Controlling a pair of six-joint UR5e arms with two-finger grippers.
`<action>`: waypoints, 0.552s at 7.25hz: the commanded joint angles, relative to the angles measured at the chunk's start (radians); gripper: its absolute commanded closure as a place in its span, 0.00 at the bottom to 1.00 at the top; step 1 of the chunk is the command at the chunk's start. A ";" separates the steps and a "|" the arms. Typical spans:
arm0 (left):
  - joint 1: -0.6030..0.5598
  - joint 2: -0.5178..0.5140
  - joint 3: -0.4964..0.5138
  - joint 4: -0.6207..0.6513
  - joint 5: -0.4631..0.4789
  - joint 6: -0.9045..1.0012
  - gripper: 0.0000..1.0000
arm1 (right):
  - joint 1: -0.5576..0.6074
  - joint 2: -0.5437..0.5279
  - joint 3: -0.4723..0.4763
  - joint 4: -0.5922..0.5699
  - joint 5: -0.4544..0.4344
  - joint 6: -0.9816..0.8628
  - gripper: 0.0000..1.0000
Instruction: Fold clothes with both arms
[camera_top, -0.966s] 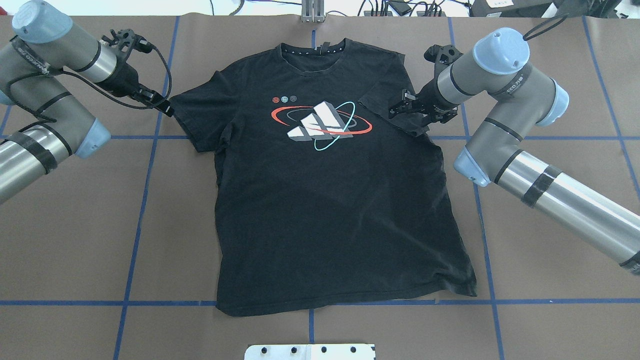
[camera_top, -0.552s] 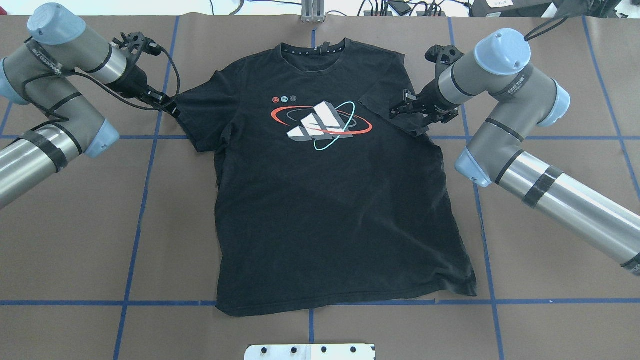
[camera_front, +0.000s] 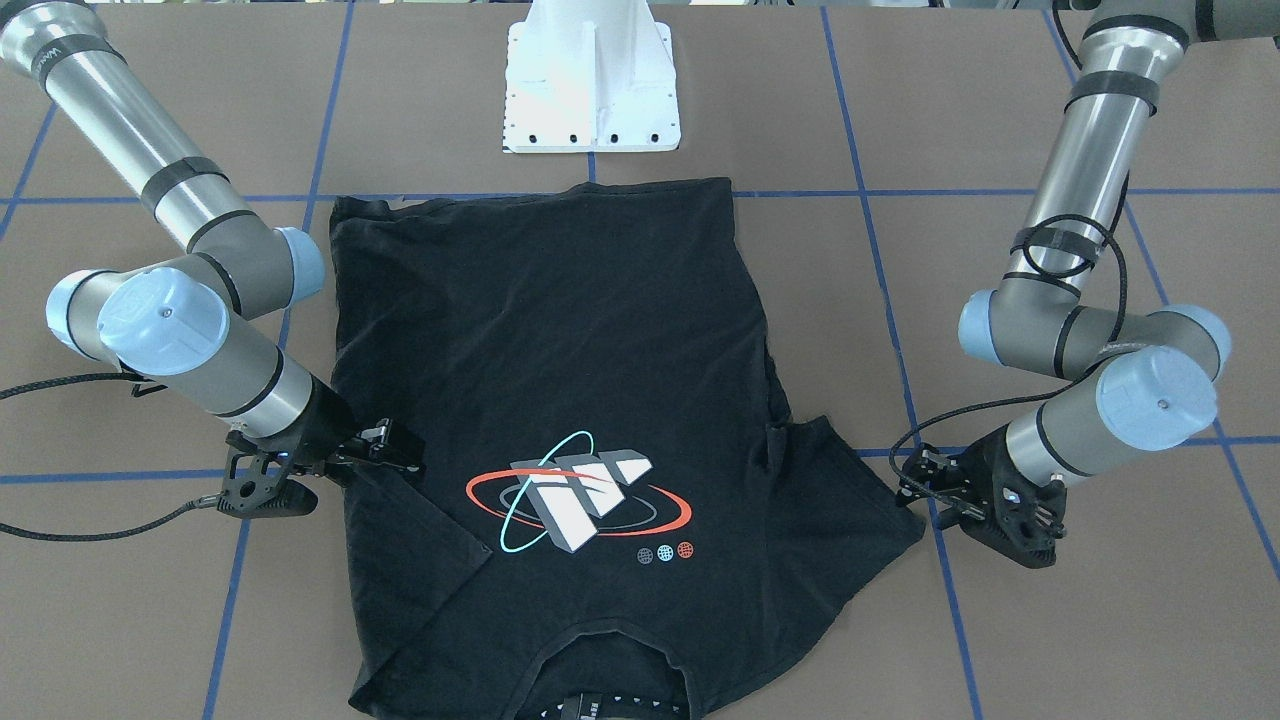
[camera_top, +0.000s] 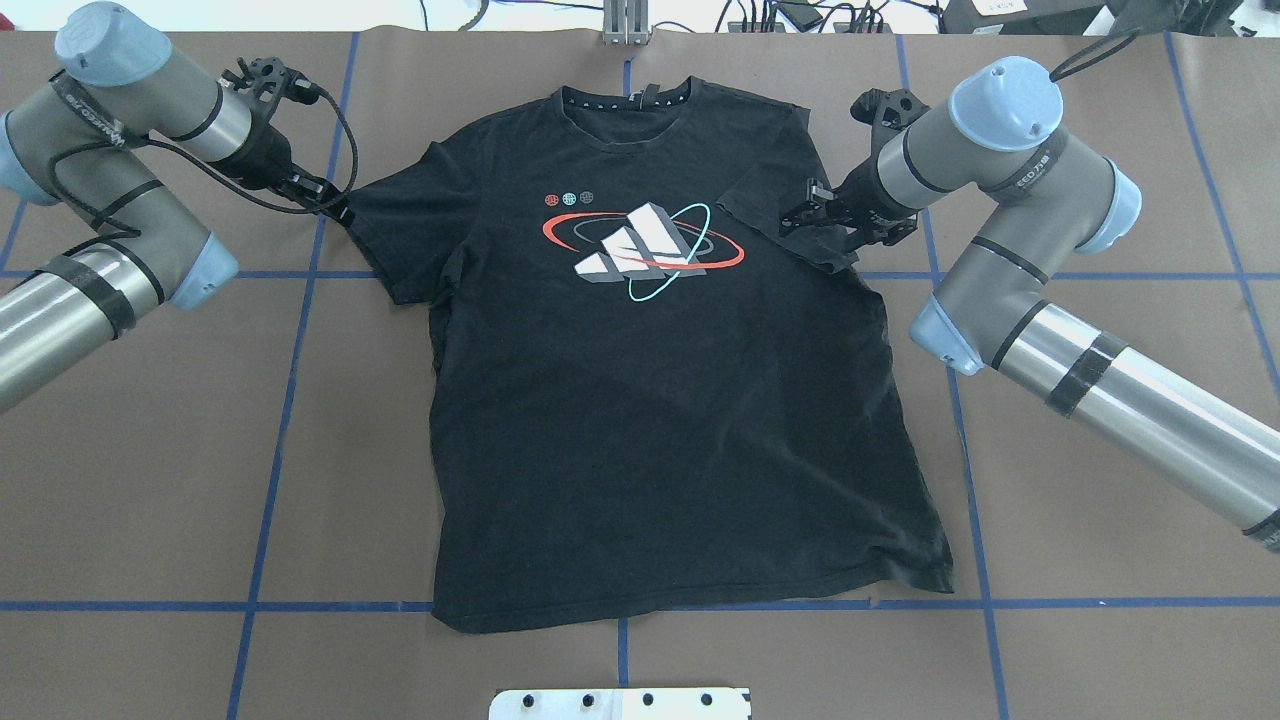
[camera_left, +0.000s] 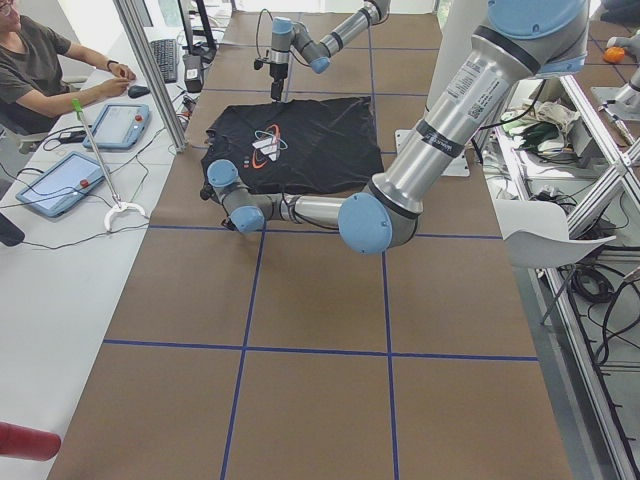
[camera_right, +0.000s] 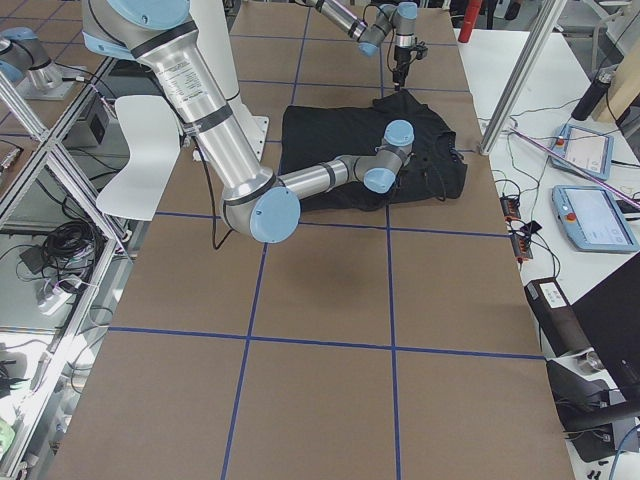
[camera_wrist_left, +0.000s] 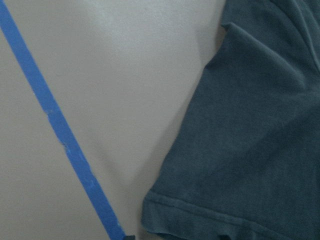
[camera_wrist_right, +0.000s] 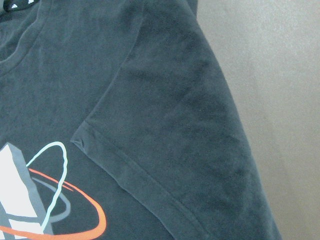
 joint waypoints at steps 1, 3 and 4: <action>-0.001 -0.007 0.005 0.000 0.005 -0.001 0.42 | 0.000 -0.001 0.000 0.000 -0.001 -0.001 0.00; -0.001 -0.034 0.041 -0.002 0.005 -0.001 0.43 | 0.000 -0.001 -0.001 0.000 -0.001 -0.001 0.00; -0.001 -0.038 0.046 -0.009 0.006 -0.001 0.45 | -0.001 -0.001 -0.003 0.000 -0.001 -0.001 0.00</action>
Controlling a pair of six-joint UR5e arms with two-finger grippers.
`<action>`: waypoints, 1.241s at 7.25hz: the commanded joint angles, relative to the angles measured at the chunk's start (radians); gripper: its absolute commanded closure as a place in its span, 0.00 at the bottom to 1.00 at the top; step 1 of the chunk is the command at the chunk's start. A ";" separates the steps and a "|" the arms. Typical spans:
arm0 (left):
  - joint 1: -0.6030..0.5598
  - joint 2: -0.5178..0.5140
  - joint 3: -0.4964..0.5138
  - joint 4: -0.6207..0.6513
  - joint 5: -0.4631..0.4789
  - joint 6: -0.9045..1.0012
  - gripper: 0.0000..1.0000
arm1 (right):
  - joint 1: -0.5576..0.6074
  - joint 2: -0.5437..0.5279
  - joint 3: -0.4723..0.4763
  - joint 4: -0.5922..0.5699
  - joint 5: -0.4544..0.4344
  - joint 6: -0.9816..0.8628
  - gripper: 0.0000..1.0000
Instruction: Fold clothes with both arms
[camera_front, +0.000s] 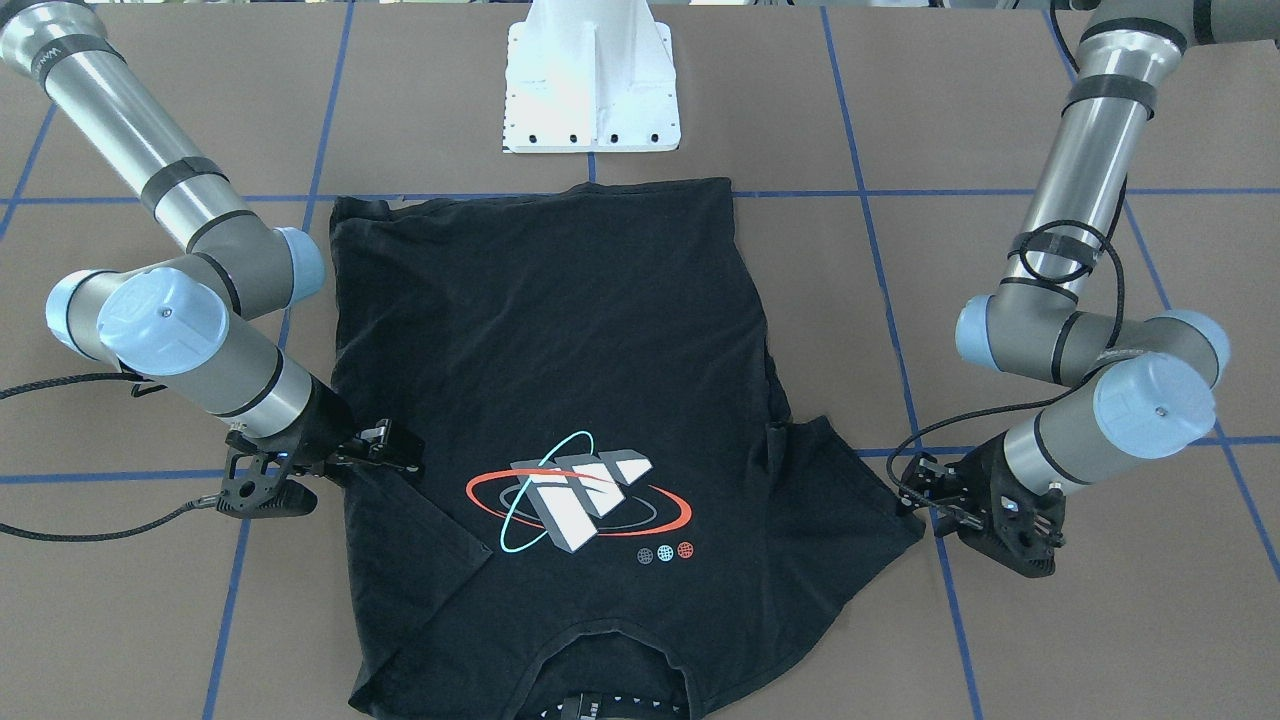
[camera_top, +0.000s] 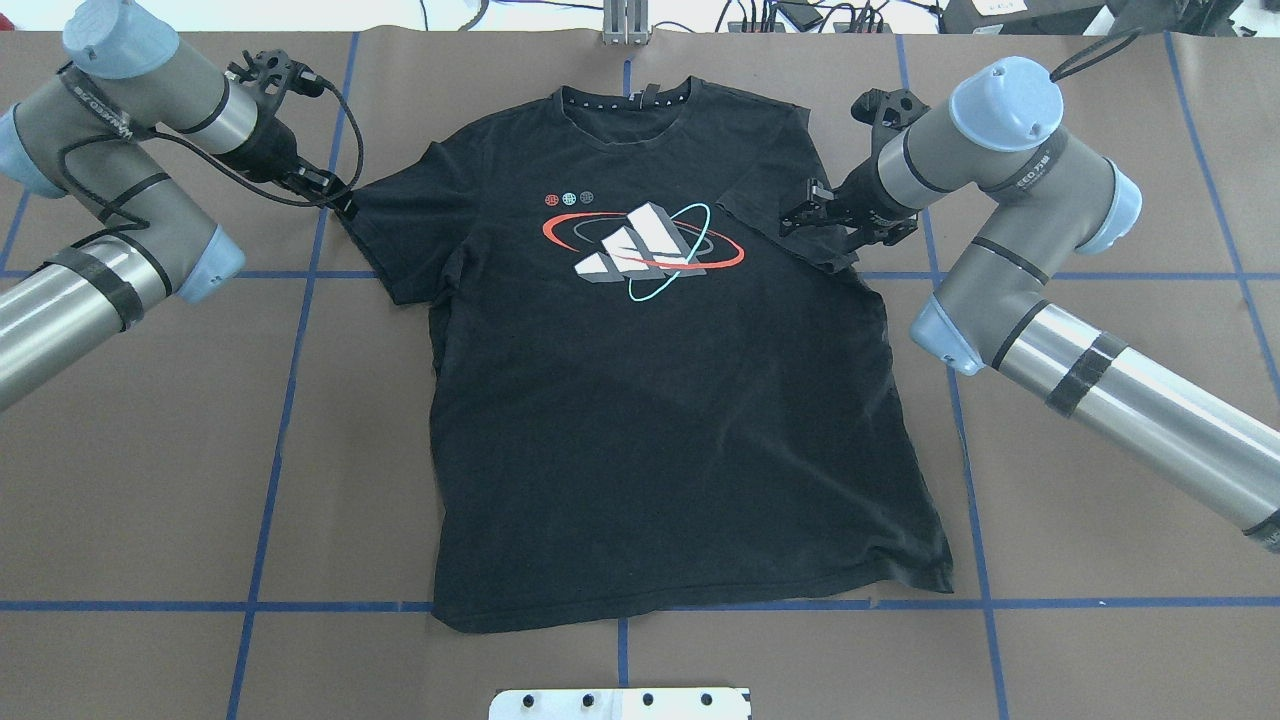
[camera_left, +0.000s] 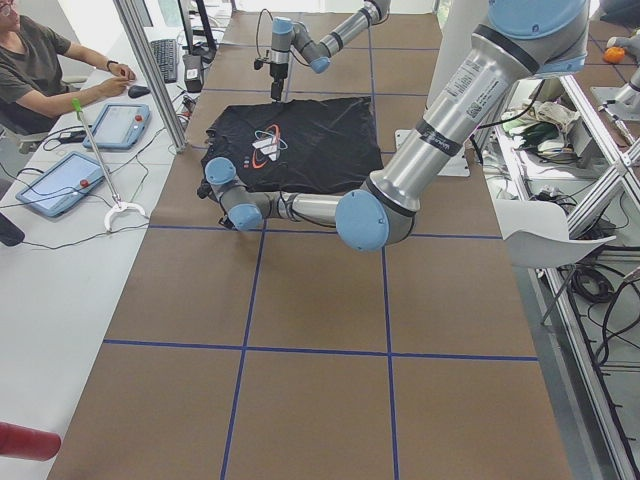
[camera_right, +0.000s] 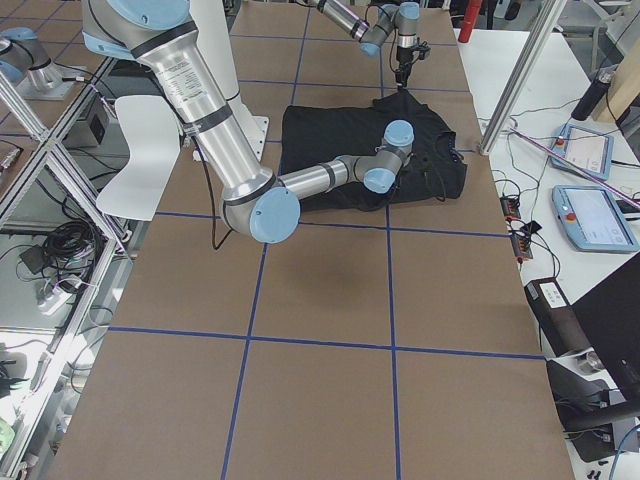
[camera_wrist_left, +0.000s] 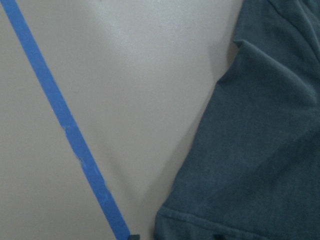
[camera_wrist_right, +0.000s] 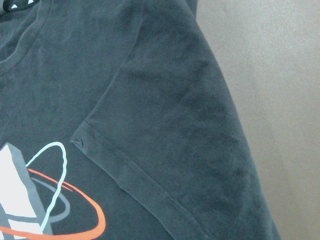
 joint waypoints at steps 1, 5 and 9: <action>0.000 -0.009 0.024 -0.009 0.001 0.001 0.48 | -0.001 0.001 -0.002 0.000 0.001 0.000 0.00; 0.000 -0.009 0.022 -0.017 0.000 -0.020 1.00 | -0.001 0.003 -0.003 0.000 0.006 -0.002 0.00; 0.012 -0.050 -0.216 -0.006 -0.060 -0.490 1.00 | 0.000 0.005 0.000 0.000 0.016 -0.005 0.00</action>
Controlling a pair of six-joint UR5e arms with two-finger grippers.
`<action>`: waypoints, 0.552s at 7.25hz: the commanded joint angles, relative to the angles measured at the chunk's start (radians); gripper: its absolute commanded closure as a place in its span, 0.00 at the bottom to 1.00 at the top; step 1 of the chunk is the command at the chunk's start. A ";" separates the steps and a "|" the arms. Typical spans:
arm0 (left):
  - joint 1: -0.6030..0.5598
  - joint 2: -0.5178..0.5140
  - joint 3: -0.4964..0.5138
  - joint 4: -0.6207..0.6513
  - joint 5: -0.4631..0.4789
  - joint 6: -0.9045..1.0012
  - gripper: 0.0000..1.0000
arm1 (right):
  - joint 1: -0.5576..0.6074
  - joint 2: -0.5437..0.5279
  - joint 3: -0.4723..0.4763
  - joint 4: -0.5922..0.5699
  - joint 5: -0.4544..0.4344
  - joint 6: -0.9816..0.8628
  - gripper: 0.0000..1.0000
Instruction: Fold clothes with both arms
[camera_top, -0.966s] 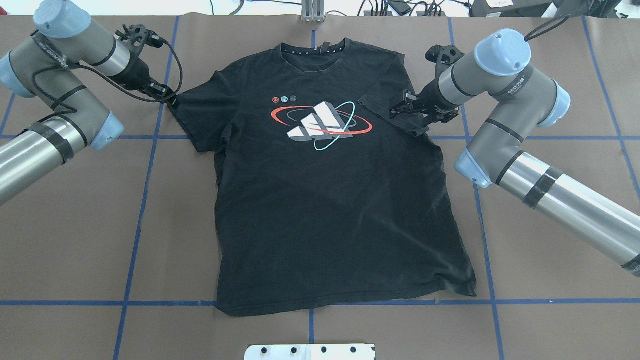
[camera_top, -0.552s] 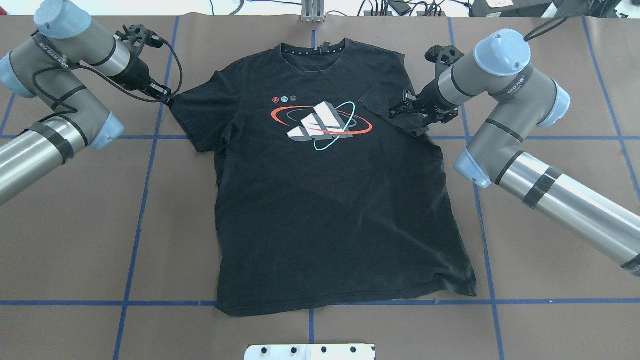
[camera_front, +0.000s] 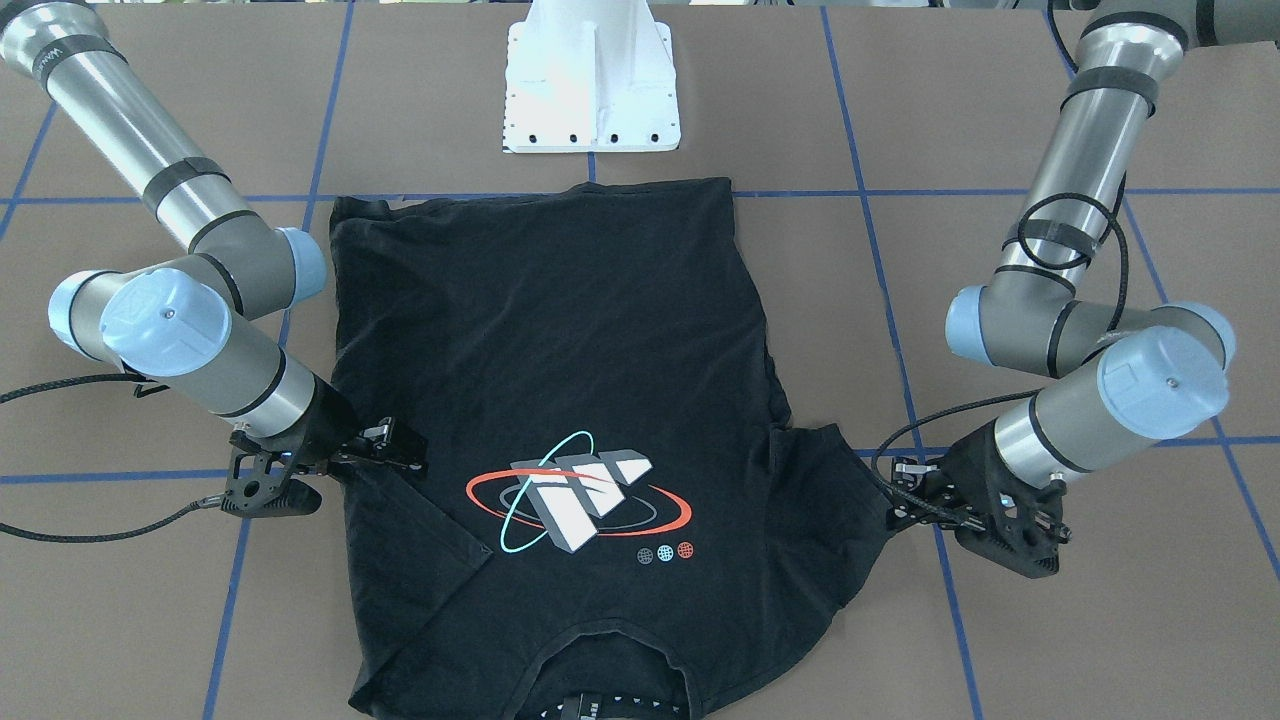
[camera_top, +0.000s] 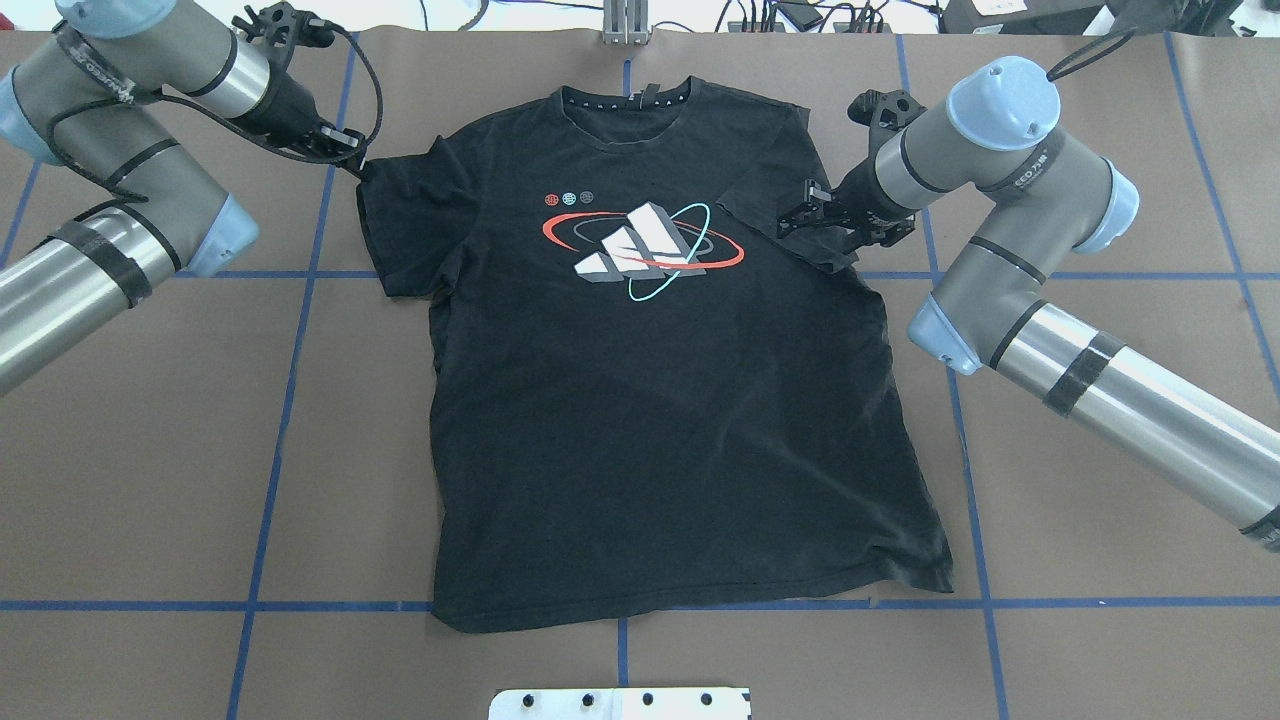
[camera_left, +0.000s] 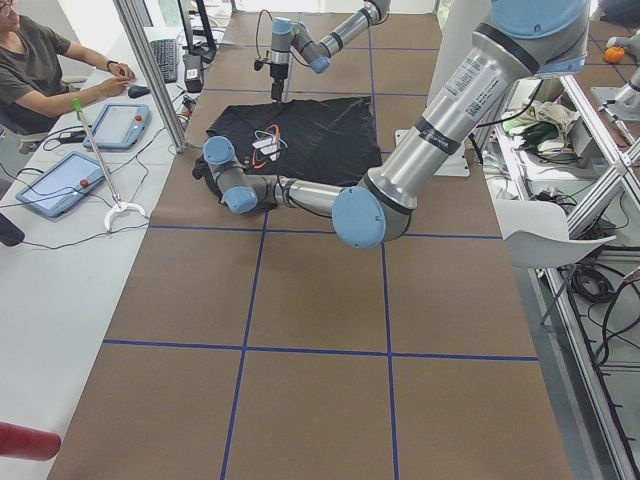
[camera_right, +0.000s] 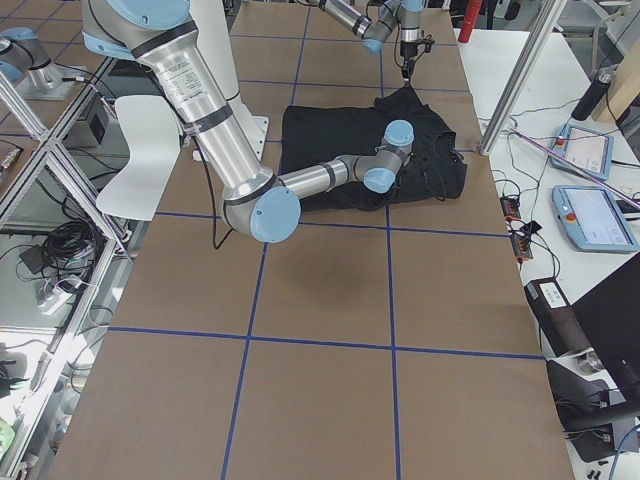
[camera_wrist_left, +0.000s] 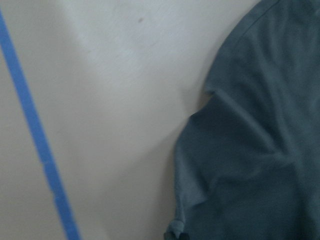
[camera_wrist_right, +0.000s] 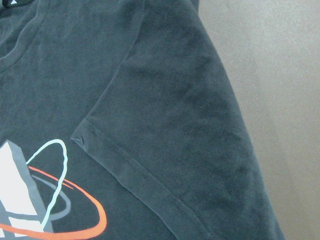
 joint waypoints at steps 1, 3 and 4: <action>0.077 -0.081 -0.065 0.003 -0.012 -0.320 1.00 | 0.001 0.001 -0.002 -0.002 0.006 -0.002 0.00; 0.161 -0.161 -0.006 -0.003 0.157 -0.399 1.00 | 0.003 -0.003 -0.005 -0.002 0.004 -0.005 0.00; 0.169 -0.198 0.055 -0.014 0.196 -0.399 1.00 | 0.003 -0.003 -0.006 -0.002 0.003 -0.005 0.00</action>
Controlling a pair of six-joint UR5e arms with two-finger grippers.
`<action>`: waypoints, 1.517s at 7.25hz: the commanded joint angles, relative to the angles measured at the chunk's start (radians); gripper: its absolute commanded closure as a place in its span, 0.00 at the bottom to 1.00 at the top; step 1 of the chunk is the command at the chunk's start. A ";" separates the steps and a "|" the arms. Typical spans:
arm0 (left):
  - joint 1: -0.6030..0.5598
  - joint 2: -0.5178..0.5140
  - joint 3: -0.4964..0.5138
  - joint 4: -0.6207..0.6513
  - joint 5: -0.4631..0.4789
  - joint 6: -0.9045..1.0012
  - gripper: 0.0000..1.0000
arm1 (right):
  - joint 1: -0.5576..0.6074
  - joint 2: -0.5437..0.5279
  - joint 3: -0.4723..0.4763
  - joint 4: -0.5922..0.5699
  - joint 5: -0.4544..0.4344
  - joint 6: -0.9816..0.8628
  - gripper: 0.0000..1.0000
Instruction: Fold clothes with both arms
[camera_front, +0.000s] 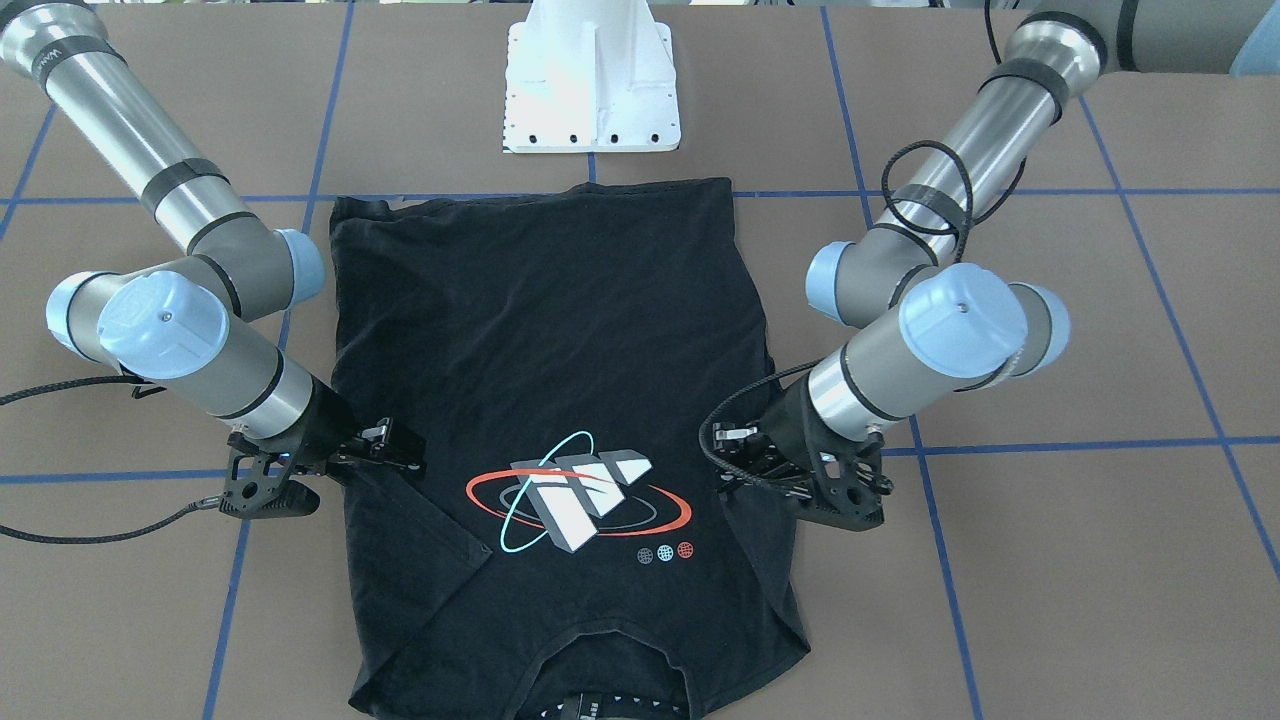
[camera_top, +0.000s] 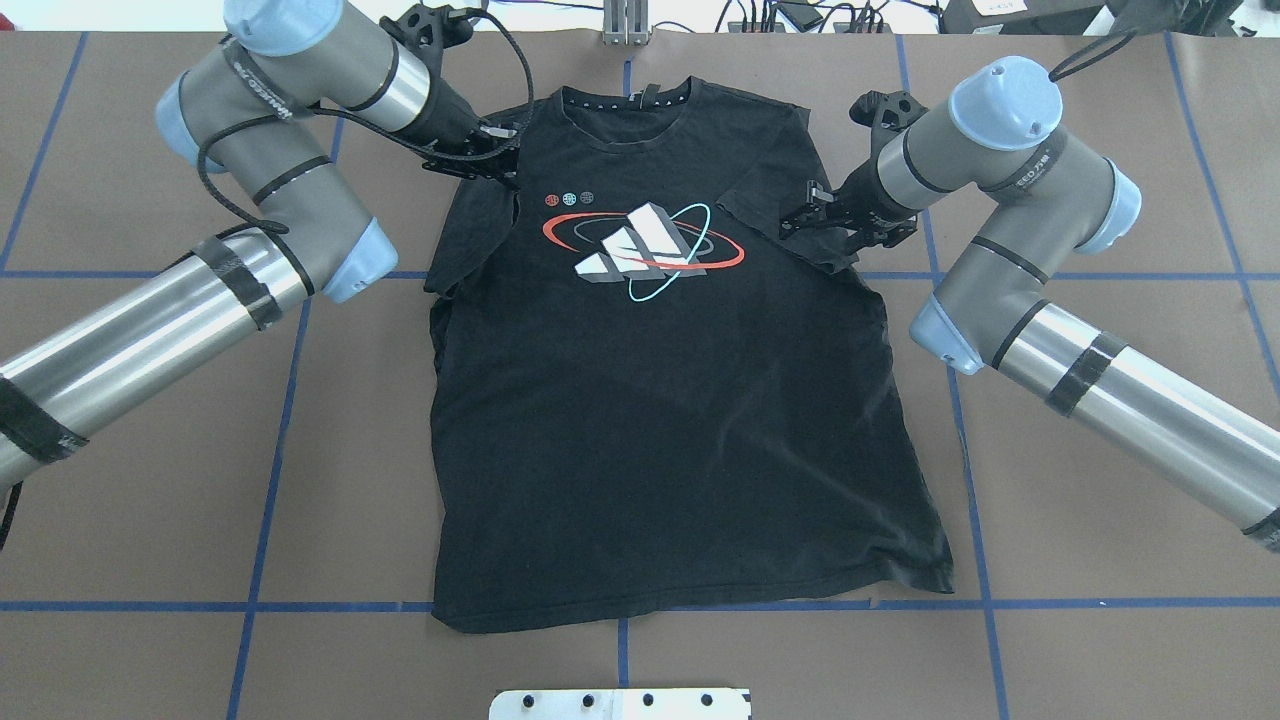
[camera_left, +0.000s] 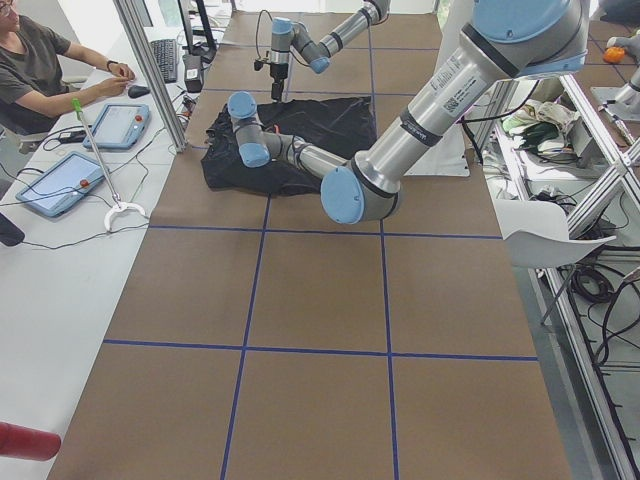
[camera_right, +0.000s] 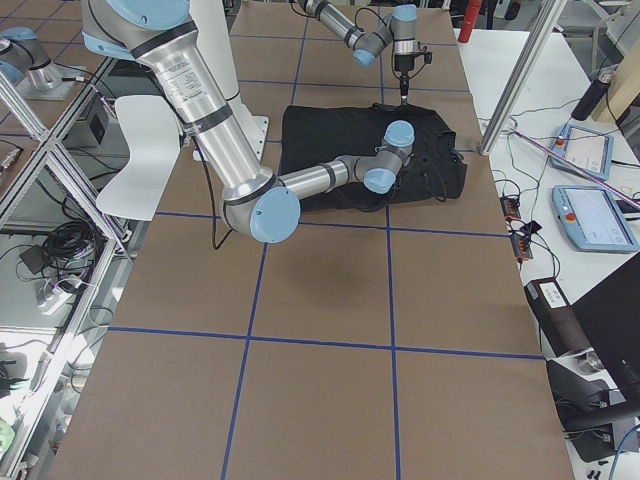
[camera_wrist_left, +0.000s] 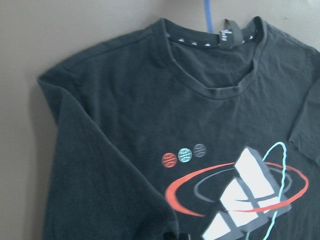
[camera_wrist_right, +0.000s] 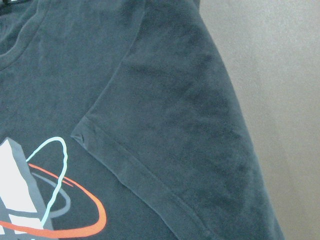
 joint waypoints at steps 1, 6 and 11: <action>0.031 -0.051 0.062 -0.013 0.095 -0.018 0.82 | 0.001 -0.001 0.001 0.000 0.002 0.003 0.00; 0.029 0.171 -0.277 -0.010 0.047 -0.118 0.00 | 0.002 -0.143 0.148 -0.017 -0.064 0.134 0.01; 0.035 0.305 -0.447 -0.001 -0.010 -0.155 0.00 | -0.001 -0.447 0.647 -0.333 -0.055 0.138 0.02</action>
